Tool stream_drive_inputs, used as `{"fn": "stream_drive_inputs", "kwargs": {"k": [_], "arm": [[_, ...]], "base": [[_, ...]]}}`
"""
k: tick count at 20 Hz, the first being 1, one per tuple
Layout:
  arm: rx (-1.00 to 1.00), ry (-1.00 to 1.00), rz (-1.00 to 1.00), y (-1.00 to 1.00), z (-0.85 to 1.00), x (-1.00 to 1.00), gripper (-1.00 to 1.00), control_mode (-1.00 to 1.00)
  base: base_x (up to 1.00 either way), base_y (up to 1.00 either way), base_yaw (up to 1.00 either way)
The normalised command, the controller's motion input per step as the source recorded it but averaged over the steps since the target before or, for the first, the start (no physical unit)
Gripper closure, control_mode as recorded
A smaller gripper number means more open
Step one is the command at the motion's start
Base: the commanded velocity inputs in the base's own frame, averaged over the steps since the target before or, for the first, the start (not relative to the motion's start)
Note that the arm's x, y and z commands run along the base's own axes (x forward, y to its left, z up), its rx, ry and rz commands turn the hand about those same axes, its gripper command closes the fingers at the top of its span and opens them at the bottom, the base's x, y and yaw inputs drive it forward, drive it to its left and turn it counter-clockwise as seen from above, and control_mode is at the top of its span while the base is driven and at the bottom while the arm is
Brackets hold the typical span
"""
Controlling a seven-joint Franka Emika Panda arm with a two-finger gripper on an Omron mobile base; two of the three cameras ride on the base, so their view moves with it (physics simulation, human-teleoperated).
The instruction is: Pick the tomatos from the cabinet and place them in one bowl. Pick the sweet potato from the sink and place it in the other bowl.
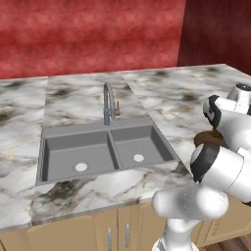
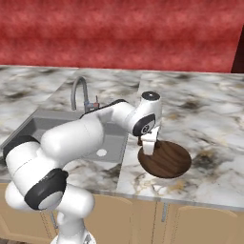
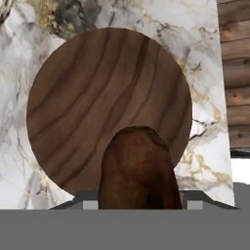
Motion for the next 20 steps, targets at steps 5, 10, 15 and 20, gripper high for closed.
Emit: {"fn": "stream_drive_inputs", "kwargs": {"k": [5, 10, 15, 20], "arm": [[-0.03, 0.0, 0.01, -0.46, -0.39, 0.21, 1.0, -1.0], [-0.08, 0.0, 0.02, -0.29, -0.46, 0.11, 1.0, -1.0], [-0.09, 0.01, 0.0, -0.04, -0.58, 0.12, 1.0, -1.0], [0.0, 0.0, 0.01, 0.0, -0.33, 0.14, 1.0, -1.0]], "base": [[0.0, 0.0, 0.0], [0.0, 0.0, 0.0], [0.0, 0.0, 0.0], [0.0, 0.0, 0.0]]}}
